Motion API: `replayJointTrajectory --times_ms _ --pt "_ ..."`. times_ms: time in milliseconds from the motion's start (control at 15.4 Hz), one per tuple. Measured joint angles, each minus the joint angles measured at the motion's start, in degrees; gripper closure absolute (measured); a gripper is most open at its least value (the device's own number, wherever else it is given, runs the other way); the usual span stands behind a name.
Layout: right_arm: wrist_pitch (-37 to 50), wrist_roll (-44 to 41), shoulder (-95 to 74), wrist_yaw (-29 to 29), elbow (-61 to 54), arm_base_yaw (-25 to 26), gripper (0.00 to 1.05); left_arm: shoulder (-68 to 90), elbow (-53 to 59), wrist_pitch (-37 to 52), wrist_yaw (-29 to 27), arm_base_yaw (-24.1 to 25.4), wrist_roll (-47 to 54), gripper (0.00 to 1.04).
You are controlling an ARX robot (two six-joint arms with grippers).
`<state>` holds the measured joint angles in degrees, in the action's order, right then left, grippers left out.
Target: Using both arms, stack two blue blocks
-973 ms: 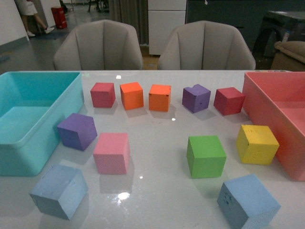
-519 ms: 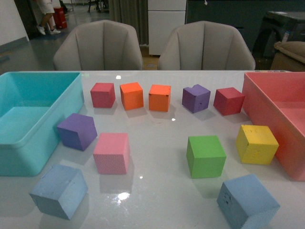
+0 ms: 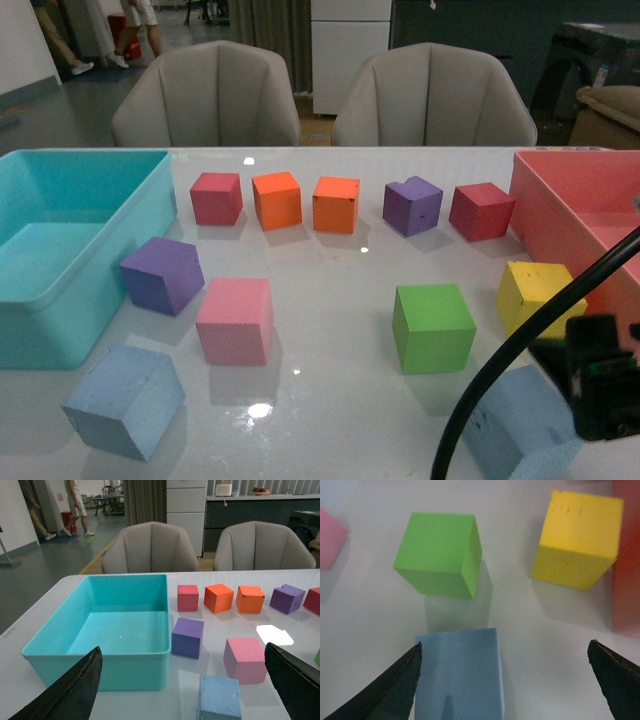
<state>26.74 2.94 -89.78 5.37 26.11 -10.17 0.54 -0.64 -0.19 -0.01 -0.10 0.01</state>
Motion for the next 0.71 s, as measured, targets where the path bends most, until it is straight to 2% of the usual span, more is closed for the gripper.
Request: replayJointTrajectory --times_ms 195,713 --pt "0.8 0.5 -5.8 -1.3 1.2 -3.0 0.06 0.0 0.0 0.0 0.0 0.0 0.0 0.07" --pt "0.4 4.5 -14.3 -0.6 5.1 -6.0 0.06 0.0 0.0 0.0 0.0 0.0 0.0 0.07"
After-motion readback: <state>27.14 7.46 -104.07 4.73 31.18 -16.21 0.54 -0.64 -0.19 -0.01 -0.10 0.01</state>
